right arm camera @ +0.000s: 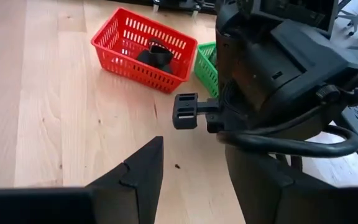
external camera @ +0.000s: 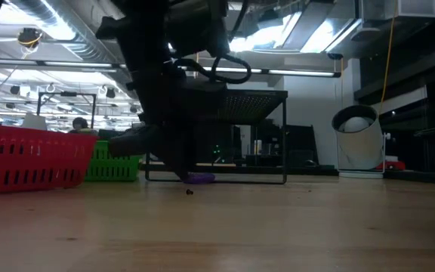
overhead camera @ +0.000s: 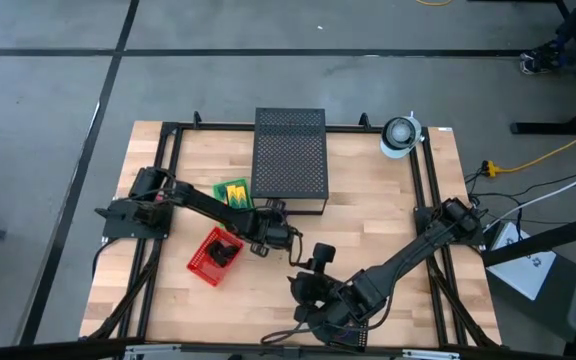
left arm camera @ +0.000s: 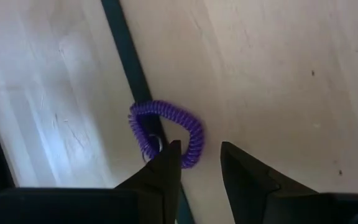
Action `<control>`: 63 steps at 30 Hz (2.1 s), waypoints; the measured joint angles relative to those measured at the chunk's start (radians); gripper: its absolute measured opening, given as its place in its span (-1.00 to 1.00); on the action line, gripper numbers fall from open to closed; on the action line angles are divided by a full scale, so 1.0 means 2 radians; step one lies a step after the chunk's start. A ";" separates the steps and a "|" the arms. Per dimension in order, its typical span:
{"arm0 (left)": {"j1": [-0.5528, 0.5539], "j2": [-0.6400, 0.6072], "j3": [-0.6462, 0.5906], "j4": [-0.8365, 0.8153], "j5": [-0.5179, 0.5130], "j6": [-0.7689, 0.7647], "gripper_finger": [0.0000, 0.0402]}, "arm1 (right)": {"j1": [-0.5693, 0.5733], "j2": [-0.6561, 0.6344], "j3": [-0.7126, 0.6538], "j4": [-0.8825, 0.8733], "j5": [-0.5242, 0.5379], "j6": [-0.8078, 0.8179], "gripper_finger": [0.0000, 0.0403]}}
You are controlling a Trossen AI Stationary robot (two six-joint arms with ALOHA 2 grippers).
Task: Pick & Place Office Desk Supplies
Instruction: Put the purple spring keychain into the black bin
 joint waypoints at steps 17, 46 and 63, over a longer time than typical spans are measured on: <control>0.050 0.010 0.002 0.011 0.078 0.007 -0.45 | 0.002 0.000 0.000 0.002 -0.015 -0.001 -0.15; -0.061 -0.073 0.018 0.070 0.200 0.030 -0.99 | 0.130 -0.051 0.000 -0.009 0.278 0.058 -0.15; -0.140 -0.053 0.039 0.338 0.273 0.116 -0.99 | 0.150 -0.051 0.000 -0.084 0.316 0.177 -0.15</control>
